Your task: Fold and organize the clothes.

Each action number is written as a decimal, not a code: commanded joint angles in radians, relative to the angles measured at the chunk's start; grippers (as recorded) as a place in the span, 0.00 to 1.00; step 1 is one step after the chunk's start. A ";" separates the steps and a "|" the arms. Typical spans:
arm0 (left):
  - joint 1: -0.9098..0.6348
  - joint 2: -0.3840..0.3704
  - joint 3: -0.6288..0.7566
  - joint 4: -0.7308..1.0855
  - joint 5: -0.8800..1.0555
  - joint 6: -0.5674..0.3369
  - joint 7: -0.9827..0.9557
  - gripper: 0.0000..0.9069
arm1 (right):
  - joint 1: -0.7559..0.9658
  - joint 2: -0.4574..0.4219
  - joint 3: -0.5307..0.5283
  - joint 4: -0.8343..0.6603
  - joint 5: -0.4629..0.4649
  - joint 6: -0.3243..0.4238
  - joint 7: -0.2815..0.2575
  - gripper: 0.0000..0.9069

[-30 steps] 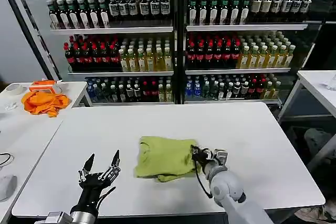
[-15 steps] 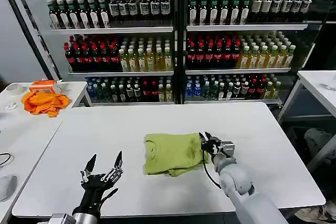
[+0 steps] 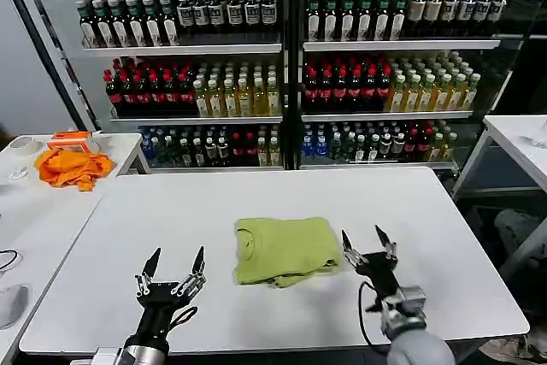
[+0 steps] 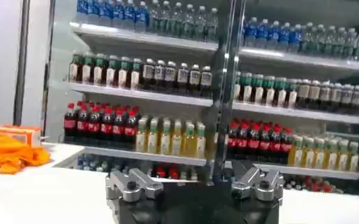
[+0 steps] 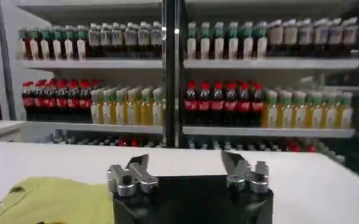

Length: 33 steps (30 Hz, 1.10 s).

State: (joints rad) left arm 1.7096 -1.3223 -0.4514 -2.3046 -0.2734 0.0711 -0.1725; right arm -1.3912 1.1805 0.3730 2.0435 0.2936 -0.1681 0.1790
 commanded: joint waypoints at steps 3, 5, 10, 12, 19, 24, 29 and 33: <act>-0.001 0.013 -0.006 0.014 0.055 0.025 -0.027 1.00 | -0.240 0.006 0.151 0.163 -0.086 0.087 -0.022 1.00; 0.002 0.014 -0.010 0.007 0.055 0.027 -0.027 1.00 | -0.233 0.008 0.147 0.162 -0.084 0.090 -0.014 1.00; 0.021 0.021 -0.027 -0.007 0.055 0.029 -0.029 1.00 | -0.227 0.018 0.138 0.170 -0.097 0.086 -0.030 1.00; 0.030 0.024 -0.036 -0.014 0.054 0.024 -0.029 1.00 | -0.226 0.022 0.135 0.173 -0.107 0.086 -0.028 1.00; 0.044 0.030 -0.057 -0.024 0.052 0.028 -0.027 1.00 | -0.233 0.029 0.132 0.178 -0.132 0.088 -0.029 1.00; 0.044 0.027 -0.060 -0.023 0.053 0.030 -0.027 1.00 | -0.241 0.034 0.130 0.185 -0.150 0.089 -0.031 1.00; 0.045 0.023 -0.062 -0.025 0.052 0.031 -0.027 1.00 | -0.244 0.037 0.134 0.190 -0.168 0.097 -0.028 1.00; 0.049 0.021 -0.062 -0.025 0.053 0.032 -0.027 1.00 | -0.234 0.046 0.127 0.189 -0.135 0.076 0.007 1.00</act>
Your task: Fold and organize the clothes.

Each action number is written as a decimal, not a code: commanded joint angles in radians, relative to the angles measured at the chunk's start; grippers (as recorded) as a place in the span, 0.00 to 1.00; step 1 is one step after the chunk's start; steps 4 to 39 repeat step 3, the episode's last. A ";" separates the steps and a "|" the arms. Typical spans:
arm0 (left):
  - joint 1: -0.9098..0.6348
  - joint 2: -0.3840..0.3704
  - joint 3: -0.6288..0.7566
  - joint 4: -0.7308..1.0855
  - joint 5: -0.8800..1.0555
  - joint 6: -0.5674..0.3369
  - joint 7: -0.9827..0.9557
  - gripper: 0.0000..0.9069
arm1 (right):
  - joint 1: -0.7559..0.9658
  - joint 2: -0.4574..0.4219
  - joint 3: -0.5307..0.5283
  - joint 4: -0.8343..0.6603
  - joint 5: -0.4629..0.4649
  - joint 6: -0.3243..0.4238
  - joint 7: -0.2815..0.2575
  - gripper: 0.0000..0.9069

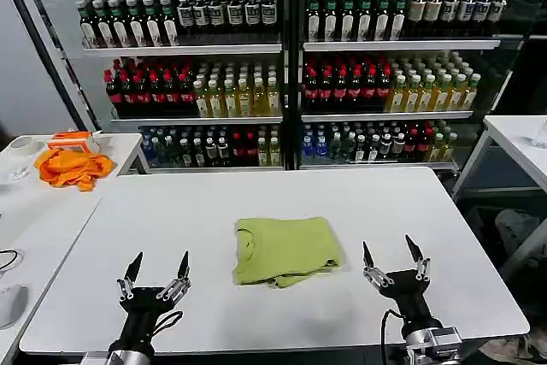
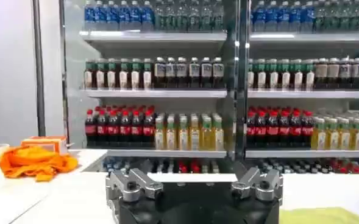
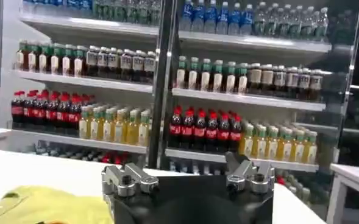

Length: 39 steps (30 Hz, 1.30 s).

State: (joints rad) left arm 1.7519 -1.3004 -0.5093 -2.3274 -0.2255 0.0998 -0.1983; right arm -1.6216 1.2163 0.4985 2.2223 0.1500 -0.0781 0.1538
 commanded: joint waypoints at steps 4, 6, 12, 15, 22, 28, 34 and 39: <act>0.006 -0.001 -0.004 -0.003 0.005 0.004 -0.001 1.00 | 0.008 0.015 -0.001 0.004 0.042 -0.025 0.029 1.00; 0.006 -0.001 -0.004 -0.003 0.005 0.004 -0.001 1.00 | 0.008 0.015 -0.001 0.004 0.042 -0.025 0.029 1.00; 0.006 -0.001 -0.004 -0.003 0.005 0.004 -0.001 1.00 | 0.008 0.015 -0.001 0.004 0.042 -0.025 0.029 1.00; 0.006 -0.001 -0.004 -0.003 0.005 0.004 -0.001 1.00 | 0.008 0.015 -0.001 0.004 0.042 -0.025 0.029 1.00; 0.006 -0.001 -0.004 -0.003 0.005 0.004 -0.001 1.00 | 0.008 0.015 -0.001 0.004 0.042 -0.025 0.029 1.00; 0.006 -0.001 -0.004 -0.003 0.005 0.004 -0.001 1.00 | 0.008 0.015 -0.001 0.004 0.042 -0.025 0.029 1.00; 0.006 -0.001 -0.004 -0.003 0.005 0.004 -0.001 1.00 | 0.008 0.015 -0.001 0.004 0.042 -0.025 0.029 1.00; 0.006 -0.001 -0.004 -0.003 0.005 0.004 -0.001 1.00 | 0.008 0.015 -0.001 0.004 0.042 -0.025 0.029 1.00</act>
